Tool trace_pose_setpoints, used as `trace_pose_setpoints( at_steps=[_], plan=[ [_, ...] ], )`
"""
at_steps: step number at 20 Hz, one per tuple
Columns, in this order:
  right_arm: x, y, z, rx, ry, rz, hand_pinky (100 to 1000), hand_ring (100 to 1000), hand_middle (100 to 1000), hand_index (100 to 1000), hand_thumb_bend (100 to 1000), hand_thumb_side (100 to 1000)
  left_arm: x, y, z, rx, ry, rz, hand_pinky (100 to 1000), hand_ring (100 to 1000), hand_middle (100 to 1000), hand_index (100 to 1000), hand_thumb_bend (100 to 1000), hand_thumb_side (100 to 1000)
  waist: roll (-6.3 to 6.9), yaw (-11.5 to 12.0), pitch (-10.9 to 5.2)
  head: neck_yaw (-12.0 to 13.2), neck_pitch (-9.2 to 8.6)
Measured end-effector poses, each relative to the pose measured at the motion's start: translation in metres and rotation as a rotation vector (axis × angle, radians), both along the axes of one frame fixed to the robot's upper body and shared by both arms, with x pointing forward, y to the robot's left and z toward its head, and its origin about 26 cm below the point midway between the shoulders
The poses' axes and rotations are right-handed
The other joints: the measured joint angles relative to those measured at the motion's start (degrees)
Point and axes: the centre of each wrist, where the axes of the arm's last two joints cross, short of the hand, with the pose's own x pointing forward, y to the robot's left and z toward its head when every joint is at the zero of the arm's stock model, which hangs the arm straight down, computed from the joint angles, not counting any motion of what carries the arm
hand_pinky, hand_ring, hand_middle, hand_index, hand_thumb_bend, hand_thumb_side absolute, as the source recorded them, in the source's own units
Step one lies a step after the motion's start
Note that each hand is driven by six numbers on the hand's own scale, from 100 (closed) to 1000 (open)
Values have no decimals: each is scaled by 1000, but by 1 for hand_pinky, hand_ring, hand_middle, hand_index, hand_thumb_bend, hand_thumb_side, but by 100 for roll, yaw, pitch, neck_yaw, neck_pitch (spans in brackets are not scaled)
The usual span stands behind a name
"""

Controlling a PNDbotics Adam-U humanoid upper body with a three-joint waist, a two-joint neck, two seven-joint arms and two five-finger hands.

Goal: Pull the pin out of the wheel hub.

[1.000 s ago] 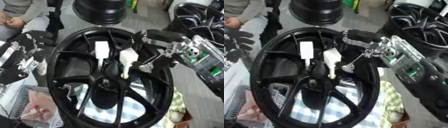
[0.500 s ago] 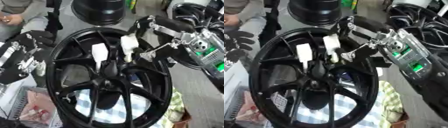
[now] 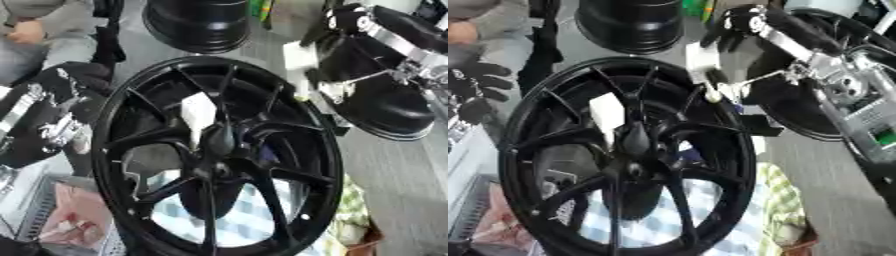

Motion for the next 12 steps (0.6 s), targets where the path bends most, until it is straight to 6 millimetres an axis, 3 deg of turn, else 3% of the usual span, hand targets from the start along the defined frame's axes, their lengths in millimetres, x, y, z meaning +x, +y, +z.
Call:
trace_pose_setpoints(
  at_steps=[12],
  plan=[
    [-2, -81, -55, 214, 24, -377, 598, 642, 307, 387, 100, 100, 0, 1, 0, -7, -6, 12, 720, 779, 789, 863, 299, 691, 54, -74, 15, 31, -2]
  ],
)
